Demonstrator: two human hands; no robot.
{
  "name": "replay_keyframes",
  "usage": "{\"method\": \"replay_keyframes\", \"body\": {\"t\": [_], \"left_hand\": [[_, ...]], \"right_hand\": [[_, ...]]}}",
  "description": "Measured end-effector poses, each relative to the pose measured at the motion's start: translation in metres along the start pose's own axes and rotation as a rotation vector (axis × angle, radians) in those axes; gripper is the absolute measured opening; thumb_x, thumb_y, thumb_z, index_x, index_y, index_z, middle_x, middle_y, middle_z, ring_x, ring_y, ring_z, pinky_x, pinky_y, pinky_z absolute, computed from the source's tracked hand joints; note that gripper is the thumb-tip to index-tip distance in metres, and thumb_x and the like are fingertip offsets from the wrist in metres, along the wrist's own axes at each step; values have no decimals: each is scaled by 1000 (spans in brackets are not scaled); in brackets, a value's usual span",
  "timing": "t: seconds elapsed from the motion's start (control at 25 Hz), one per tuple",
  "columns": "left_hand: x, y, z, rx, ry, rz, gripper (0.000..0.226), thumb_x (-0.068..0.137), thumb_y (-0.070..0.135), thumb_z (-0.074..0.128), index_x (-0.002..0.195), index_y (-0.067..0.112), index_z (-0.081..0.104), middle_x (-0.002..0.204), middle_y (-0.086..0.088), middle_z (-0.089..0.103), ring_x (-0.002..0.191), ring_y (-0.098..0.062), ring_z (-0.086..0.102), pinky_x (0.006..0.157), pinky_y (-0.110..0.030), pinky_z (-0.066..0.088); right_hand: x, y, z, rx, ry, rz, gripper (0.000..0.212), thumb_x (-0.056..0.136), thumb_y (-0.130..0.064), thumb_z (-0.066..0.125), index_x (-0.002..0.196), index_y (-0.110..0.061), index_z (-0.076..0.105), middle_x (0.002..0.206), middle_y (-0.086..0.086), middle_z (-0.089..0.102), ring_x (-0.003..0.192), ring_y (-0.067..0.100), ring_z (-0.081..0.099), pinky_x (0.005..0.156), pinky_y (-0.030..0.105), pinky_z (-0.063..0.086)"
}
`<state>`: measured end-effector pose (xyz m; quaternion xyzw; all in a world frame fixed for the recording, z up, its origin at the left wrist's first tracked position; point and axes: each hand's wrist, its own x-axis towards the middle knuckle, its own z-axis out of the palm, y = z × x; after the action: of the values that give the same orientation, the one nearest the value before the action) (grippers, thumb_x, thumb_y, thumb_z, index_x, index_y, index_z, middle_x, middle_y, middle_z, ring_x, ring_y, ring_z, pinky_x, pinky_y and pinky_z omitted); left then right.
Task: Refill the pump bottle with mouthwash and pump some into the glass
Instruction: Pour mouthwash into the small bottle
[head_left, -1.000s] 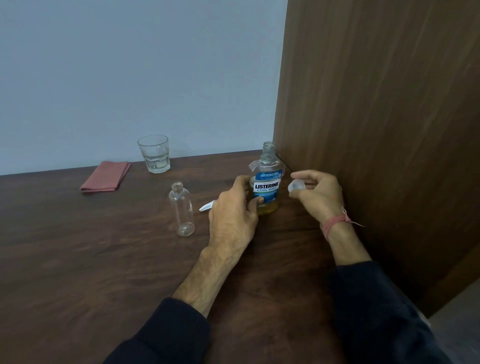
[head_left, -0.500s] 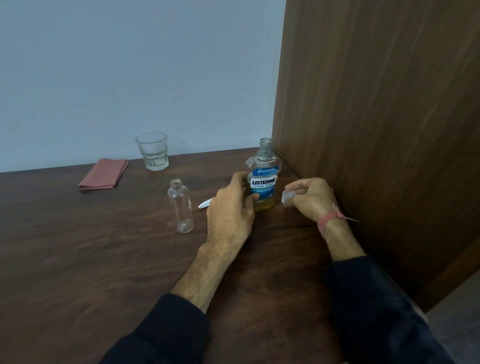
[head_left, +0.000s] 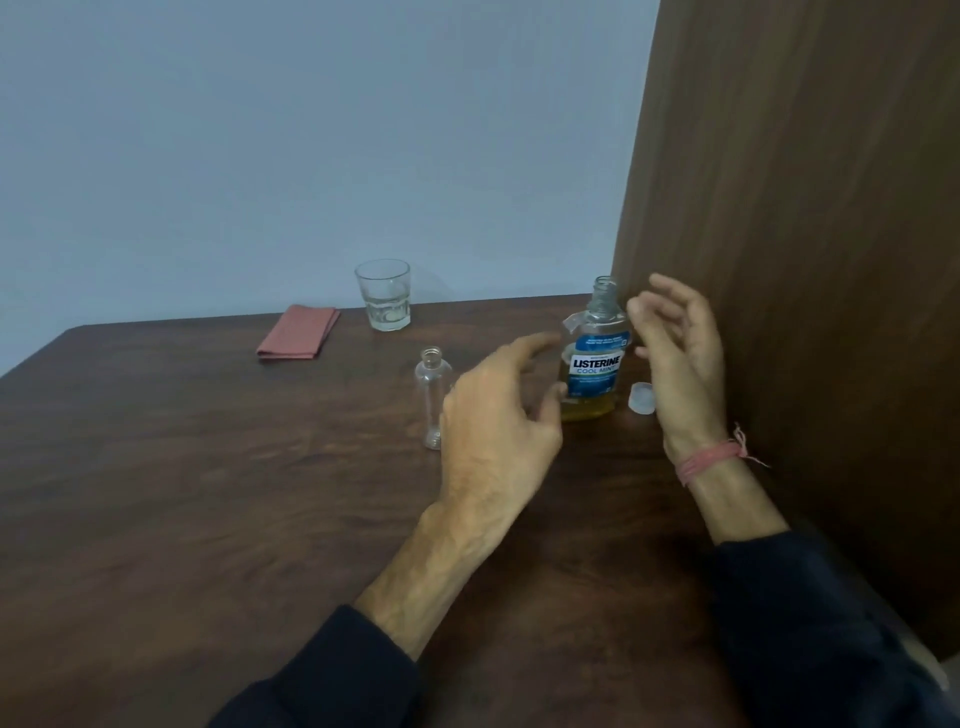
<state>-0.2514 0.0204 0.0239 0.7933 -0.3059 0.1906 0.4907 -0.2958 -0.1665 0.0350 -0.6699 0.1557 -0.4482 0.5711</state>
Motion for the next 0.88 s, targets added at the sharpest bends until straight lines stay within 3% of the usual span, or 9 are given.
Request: {"method": "replay_keyframes", "body": {"t": [0.08,0.16,0.28,0.36,0.56,0.76,0.88], "left_hand": [[4,-15,-30,24,158,116,24,94,33,88,118,37,83,112,24,81,98,-4,69,89,-21,58],[10,-36,-55,61,273,134,18,92,38,91,108,36,83,106,22,75,100,-12,64,85,-23,52],[12,-64,-73,52,212,-14,42,86,43,97,124,36,79,123,15,65,122,-18,61,93,-41,60],[10,-73,-71,-48,114,-67,55,84,42,101,132,35,76,132,16,64,129,-12,65,103,-44,62],[18,-84,-69,-204,55,-134,48,87,37,102,131,38,84,119,24,82,111,3,78,96,-31,69],[22,-93,-68,-238,42,-119,55,87,34,102,138,36,83,123,21,81,110,0,79,92,-24,69],[21,-95,-65,-329,35,-135,56,88,29,102,139,36,81,122,22,83,112,-1,79,91,-22,68]], "right_hand": [[-11,-2,13,-38,-109,-46,59,97,-48,78,151,-39,56,148,-12,62,132,-2,60,104,22,53],[-18,-1,23,-70,-148,-73,69,96,-44,81,157,-40,50,153,-14,58,129,-14,57,95,9,52],[-20,2,32,-104,-120,-119,70,94,-37,84,156,-37,53,151,-10,60,129,-5,62,92,12,57],[-20,3,37,-109,-78,-128,63,93,-37,84,151,-34,59,144,-8,60,125,-1,65,91,18,61],[-23,0,66,-65,-83,-164,51,97,-29,82,144,-22,66,135,-5,70,120,9,71,96,29,64],[-27,-7,99,-204,-181,-347,46,100,-20,79,145,-23,70,127,-8,70,113,0,69,90,9,55],[-31,0,111,-352,-220,-458,50,101,-18,76,150,-23,66,131,-7,68,116,6,67,99,21,58]]}}
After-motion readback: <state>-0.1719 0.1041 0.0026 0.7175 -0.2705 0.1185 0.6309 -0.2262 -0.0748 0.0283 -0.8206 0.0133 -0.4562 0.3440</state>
